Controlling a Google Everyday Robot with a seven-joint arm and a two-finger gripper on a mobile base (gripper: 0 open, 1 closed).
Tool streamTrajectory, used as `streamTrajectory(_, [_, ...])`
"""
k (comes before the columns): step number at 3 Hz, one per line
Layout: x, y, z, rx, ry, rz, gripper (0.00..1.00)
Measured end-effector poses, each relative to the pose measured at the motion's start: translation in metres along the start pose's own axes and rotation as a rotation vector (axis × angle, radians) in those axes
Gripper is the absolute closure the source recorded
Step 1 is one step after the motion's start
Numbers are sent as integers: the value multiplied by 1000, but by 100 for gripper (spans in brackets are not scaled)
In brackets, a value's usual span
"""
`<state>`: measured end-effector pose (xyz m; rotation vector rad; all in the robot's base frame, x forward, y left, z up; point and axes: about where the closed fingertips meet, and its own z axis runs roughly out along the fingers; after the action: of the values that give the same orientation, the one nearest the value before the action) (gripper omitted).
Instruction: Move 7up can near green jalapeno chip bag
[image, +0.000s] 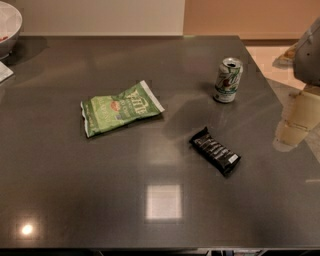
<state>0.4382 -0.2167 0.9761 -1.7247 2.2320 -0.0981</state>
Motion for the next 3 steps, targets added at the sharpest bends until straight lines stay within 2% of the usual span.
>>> streamTrajectory(1, [-1, -6, 2, 2, -9, 2, 0])
streamTrajectory(2, [-4, -27, 15, 0, -60, 10, 0])
streamTrajectory(3, [-9, -59, 34, 13, -115, 19, 0])
